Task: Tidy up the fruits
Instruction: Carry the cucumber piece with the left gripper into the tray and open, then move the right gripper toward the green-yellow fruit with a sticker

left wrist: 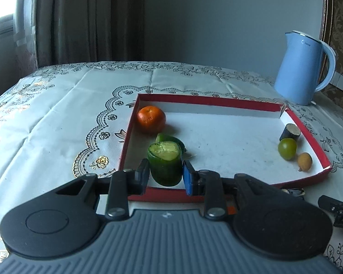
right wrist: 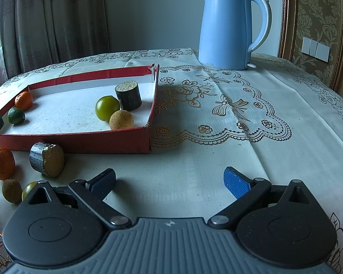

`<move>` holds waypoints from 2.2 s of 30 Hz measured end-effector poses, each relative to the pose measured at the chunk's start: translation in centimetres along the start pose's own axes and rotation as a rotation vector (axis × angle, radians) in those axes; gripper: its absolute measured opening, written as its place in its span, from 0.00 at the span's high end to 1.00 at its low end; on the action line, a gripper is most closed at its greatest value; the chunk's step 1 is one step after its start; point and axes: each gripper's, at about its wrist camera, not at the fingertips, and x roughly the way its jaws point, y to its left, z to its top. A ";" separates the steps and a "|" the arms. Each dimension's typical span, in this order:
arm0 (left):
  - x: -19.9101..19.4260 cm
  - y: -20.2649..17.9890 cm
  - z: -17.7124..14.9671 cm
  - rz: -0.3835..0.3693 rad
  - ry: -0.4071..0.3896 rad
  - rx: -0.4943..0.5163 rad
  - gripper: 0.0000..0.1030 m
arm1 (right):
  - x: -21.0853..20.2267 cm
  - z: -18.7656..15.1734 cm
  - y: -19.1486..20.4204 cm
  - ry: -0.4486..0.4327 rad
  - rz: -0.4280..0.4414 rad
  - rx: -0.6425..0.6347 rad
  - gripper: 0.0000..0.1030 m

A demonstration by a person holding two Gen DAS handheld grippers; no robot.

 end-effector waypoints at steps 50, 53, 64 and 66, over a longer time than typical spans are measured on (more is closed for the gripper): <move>-3.2 1.3 -5.8 0.080 0.015 0.007 0.21 | 0.0 0.0 0.1 0.002 -0.004 0.001 0.01; -3.1 1.3 -5.8 0.077 0.027 0.009 0.20 | -0.1 0.0 -0.1 -0.006 -0.013 0.006 0.01; -2.6 1.3 -5.5 0.098 0.049 0.003 0.11 | -3.5 -0.8 -0.9 -0.098 0.046 0.071 0.01; -2.5 1.3 -5.4 0.105 0.055 -0.004 0.09 | -4.5 -1.0 -0.6 -0.125 0.062 0.061 0.01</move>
